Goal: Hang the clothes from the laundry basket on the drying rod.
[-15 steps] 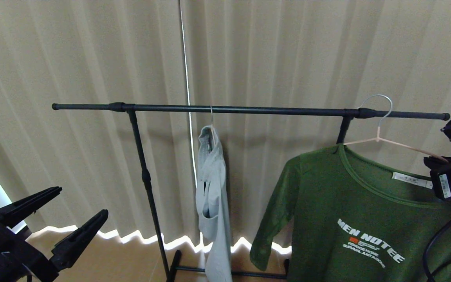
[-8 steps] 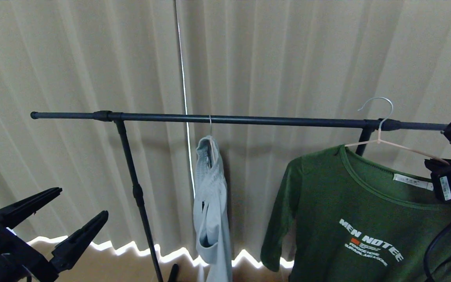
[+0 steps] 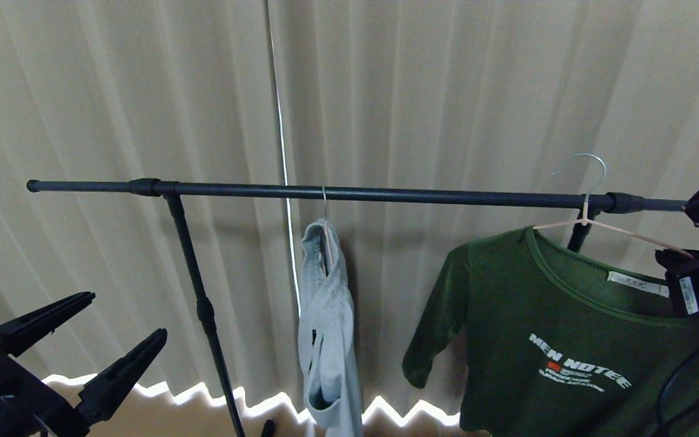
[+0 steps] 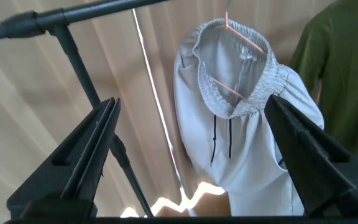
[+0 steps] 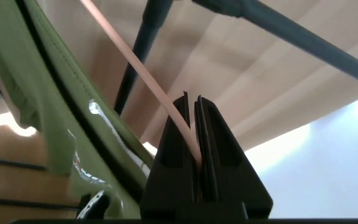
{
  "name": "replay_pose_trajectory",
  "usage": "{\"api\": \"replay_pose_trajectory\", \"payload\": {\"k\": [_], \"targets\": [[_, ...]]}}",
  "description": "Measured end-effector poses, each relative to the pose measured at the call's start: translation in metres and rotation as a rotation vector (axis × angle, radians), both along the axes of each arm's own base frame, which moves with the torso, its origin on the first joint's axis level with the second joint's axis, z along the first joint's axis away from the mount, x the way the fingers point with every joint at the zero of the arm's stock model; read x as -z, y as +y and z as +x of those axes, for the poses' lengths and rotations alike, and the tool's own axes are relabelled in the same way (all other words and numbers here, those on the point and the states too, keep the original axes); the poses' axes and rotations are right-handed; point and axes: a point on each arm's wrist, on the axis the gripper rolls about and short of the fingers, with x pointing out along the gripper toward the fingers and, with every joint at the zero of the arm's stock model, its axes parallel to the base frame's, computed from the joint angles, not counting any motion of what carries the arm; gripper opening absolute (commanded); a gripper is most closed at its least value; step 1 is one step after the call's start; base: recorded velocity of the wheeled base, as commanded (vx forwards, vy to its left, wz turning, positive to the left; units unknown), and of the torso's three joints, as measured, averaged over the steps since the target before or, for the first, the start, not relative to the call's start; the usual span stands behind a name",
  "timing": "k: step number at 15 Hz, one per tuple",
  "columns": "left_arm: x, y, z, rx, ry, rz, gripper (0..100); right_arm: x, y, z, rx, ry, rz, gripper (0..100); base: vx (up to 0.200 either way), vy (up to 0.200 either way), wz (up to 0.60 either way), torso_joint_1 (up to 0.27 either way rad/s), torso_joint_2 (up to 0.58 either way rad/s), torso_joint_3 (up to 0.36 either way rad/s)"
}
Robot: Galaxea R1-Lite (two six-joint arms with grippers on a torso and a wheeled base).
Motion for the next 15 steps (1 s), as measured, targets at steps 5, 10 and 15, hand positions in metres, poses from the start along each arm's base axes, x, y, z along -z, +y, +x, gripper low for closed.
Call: {"api": "replay_pose_trajectory", "payload": {"k": [5,10,15], "targets": [[0.000,0.000,0.000,0.000,-0.002,0.000,100,0.001,0.008,0.008,-0.030,0.010,0.019,0,0.000,0.000,0.00,0.000,0.00,0.000],[-0.001,0.000,-0.001,0.000,-0.005,-0.001,100,0.011,0.029,0.037,-0.042,0.050,0.143,0,0.000,0.000,0.00,0.000,0.00,0.000],[-0.001,0.000,-0.001,0.000,-0.006,-0.002,100,0.035,0.041,0.068,-0.021,0.104,0.154,0,0.000,0.000,0.00,0.000,0.00,0.000]]}}
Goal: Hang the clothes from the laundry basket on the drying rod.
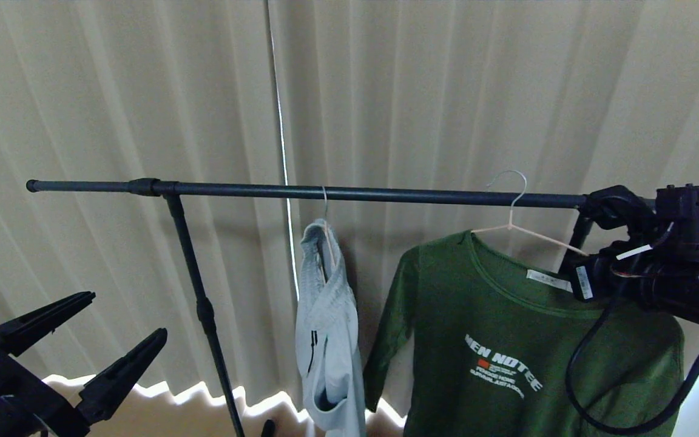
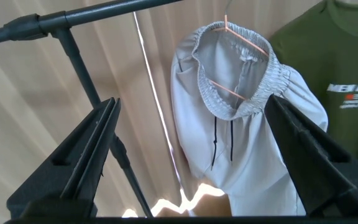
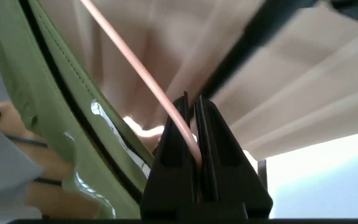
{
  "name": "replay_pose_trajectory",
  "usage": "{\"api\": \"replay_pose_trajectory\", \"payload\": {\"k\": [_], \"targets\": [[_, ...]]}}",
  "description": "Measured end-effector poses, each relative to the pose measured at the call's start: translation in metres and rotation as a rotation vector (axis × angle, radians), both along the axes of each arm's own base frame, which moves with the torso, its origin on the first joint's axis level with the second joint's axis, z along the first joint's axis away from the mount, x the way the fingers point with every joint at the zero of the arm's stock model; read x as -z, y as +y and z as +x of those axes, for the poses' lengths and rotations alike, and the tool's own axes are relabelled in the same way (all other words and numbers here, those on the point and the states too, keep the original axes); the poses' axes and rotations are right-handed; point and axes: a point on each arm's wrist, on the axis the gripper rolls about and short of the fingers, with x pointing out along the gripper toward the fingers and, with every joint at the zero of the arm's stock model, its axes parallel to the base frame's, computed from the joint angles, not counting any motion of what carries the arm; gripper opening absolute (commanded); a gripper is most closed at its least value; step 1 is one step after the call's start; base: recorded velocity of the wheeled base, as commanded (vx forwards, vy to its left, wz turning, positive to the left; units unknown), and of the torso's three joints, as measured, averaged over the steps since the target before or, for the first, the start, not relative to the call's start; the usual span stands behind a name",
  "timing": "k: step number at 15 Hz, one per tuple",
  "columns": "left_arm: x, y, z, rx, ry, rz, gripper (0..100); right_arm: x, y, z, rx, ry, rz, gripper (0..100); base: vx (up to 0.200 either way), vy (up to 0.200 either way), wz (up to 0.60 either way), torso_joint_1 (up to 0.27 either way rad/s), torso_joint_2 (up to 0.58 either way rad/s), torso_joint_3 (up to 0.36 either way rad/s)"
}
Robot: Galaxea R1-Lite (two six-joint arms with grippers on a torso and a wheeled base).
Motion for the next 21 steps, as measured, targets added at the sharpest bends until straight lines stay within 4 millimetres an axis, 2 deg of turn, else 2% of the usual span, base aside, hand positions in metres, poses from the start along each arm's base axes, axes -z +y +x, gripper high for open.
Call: {"api": "replay_pose_trajectory", "payload": {"k": [3,6,15,16,20,21], "targets": [[0.000,0.000,0.000,-0.001,0.001,0.000,100,0.014,0.004,0.009,0.005,0.028,-0.009,0,0.000,0.000,0.00,0.000,0.00,0.000],[0.000,0.000,0.000,-0.001,0.001,0.000,100,0.021,0.011,0.010,-0.020,0.052,-0.012,0,0.000,0.000,0.00,0.000,0.00,0.000],[-0.001,0.000,0.000,-0.002,-0.004,-0.001,100,0.025,0.040,0.000,-0.125,0.064,-0.001,0,0.000,0.000,0.00,0.000,0.00,0.000],[-0.001,0.000,-0.001,-0.002,-0.006,-0.002,100,0.025,0.041,-0.001,-0.132,0.066,0.000,100,0.000,0.000,0.00,0.000,0.00,0.000],[-0.001,0.001,-0.002,-0.002,-0.013,0.011,100,0.024,0.043,-0.007,-0.145,0.037,0.015,100,0.000,0.000,0.00,0.000,0.00,0.000],[-0.001,0.001,-0.002,-0.002,-0.015,0.011,100,0.021,0.044,-0.007,-0.147,-0.016,0.034,100,0.000,0.000,0.00,0.000,0.00,0.000]]}}
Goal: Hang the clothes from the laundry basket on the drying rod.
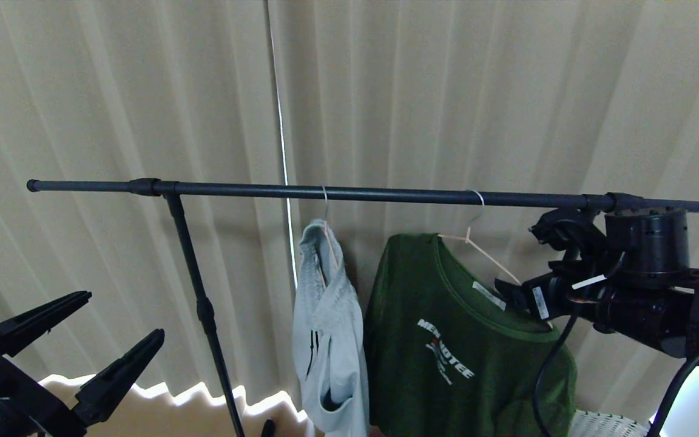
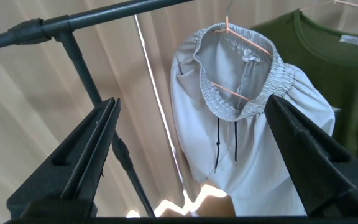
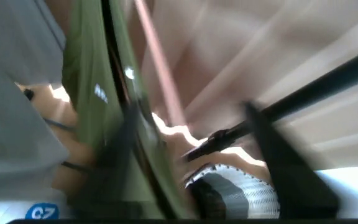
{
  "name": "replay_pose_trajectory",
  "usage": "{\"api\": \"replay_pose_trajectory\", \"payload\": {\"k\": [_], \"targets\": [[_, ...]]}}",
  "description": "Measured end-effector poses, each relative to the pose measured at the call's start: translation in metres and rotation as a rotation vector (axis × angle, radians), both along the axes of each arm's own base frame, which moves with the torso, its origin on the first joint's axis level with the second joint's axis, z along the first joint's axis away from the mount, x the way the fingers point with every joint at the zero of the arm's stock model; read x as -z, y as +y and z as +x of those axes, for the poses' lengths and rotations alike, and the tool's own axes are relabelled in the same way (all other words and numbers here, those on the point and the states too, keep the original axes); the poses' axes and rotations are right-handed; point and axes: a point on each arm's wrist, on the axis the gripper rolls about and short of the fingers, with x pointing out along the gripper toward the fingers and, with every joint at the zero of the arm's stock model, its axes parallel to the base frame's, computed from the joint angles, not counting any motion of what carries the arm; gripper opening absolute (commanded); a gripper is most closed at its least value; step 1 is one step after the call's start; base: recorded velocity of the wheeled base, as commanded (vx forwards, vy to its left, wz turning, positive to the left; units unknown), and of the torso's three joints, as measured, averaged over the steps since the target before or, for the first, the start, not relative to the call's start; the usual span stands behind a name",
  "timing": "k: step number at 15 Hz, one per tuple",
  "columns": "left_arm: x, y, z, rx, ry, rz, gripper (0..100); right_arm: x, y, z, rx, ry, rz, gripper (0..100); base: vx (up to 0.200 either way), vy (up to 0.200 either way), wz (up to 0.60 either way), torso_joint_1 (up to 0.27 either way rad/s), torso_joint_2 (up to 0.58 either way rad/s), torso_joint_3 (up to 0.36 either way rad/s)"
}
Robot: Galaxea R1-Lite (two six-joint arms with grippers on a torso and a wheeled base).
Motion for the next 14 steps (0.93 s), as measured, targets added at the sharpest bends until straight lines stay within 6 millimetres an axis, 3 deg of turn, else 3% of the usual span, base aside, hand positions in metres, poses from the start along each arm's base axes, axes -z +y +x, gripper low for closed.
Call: {"api": "replay_pose_trajectory", "payload": {"k": [4,14], "targets": [[0.001,0.000,0.000,0.001,0.003,0.000,100,0.002,-0.001,-0.007,-0.015,-0.128,0.053,100,0.000,0.000,0.00,0.000,0.00,0.000],[0.000,0.000,0.000,-0.003,0.001,-0.001,100,-0.005,-0.009,-0.031,-0.060,-0.238,0.115,100,0.000,0.000,0.00,0.000,0.00,0.000]]}}
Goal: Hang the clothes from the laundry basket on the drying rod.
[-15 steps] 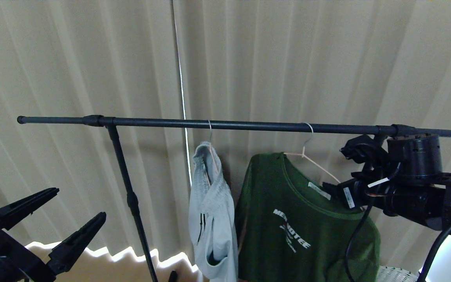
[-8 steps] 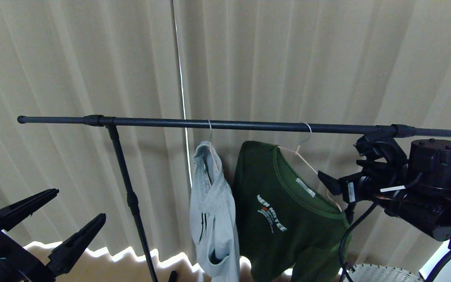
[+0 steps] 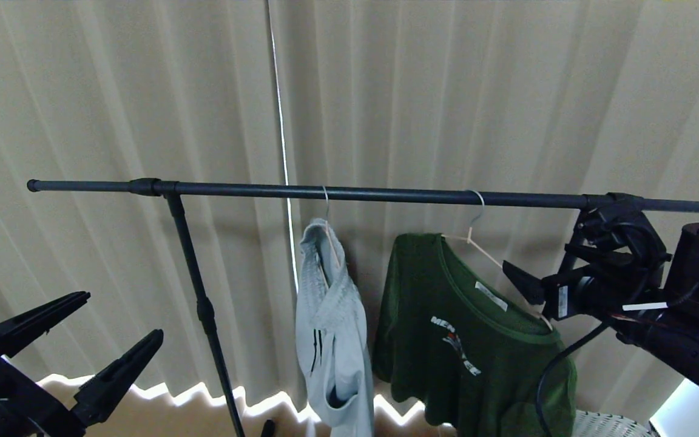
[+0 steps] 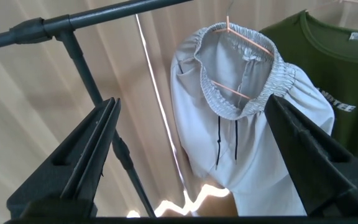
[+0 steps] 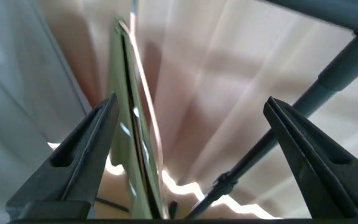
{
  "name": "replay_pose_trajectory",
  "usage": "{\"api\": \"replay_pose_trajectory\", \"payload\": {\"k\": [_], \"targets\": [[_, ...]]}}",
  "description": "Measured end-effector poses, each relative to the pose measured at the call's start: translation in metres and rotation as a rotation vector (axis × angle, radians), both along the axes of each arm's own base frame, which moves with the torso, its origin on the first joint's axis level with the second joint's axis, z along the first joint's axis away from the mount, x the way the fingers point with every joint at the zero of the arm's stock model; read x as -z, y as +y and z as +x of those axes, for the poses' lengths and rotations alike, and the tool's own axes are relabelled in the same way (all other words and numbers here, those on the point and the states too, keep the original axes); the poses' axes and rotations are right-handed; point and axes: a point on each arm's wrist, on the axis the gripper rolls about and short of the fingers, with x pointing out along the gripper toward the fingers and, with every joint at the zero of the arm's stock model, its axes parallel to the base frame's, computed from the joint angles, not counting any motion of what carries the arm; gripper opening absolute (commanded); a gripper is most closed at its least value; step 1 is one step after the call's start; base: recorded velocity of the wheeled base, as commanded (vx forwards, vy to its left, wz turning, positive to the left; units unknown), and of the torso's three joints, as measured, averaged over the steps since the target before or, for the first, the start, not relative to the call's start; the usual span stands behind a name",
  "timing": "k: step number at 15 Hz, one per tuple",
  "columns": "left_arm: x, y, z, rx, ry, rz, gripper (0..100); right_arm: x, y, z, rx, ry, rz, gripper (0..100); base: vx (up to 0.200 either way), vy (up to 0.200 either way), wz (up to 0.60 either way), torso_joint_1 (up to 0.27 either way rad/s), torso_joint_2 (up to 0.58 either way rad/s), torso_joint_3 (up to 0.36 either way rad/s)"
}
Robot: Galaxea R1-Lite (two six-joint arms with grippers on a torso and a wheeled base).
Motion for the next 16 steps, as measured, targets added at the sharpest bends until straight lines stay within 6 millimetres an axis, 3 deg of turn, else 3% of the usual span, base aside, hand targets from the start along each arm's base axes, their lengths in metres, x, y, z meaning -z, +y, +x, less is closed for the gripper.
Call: {"api": "replay_pose_trajectory", "payload": {"k": [6,12,16], "targets": [[0.002,0.002,-0.007,-0.008,-0.012,-0.002,100,-0.001,-0.009,-0.026,-0.002,-0.010,0.035,100,0.000,0.000,0.00,0.000,0.00,0.000],[0.008,0.013,-0.025,-0.084,-0.022,-0.005,100,-0.005,-0.026,-0.070,0.010,-0.052,0.053,100,0.000,0.000,0.00,0.000,0.00,0.000],[0.027,0.026,-0.064,-0.228,0.053,0.002,100,0.003,-0.055,-0.122,0.112,0.037,0.016,100,0.000,0.000,0.00,0.000,0.00,0.000]]}}
